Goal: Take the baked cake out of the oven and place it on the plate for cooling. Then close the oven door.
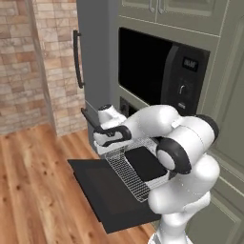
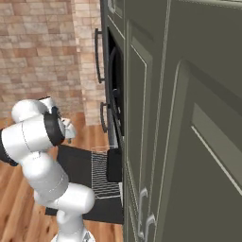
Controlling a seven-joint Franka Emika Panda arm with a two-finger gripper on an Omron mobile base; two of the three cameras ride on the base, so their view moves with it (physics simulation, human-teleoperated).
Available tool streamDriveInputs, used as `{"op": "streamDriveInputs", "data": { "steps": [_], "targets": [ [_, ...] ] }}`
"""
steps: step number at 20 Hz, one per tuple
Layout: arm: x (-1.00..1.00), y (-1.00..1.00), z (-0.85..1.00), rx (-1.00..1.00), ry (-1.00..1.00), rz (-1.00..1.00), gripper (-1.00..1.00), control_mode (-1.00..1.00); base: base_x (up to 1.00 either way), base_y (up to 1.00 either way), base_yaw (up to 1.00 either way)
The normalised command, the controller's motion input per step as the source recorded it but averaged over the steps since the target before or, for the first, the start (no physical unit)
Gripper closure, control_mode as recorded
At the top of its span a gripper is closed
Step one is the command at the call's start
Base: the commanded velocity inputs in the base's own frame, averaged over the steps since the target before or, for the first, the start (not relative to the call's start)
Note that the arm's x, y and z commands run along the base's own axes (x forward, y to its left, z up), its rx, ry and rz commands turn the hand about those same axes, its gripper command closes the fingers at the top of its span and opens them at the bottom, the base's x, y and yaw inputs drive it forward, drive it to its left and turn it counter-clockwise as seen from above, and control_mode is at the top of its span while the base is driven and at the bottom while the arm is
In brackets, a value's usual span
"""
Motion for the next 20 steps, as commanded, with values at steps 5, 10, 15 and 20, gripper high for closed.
{"op": "streamDriveInputs", "data": {
  "steps": [5, 10, 15, 20],
  "targets": [
    [0.45, 0.10, -0.77, -0.05, 0.13, 0.00, -1.00, -1.00, 0.00, 0.00, 0.00],
    [0.37, 0.00, -0.67, 0.00, 0.10, 0.01, -1.00, -1.00, 0.00, 0.00, 0.00],
    [0.17, 0.00, -0.73, 0.00, 0.07, 0.00, -1.00, -1.00, 0.00, 0.00, 0.00],
    [0.00, -0.13, -0.57, 0.00, 0.00, 0.00, -1.00, -1.00, 0.00, 0.00, 0.00]
  ]
}}
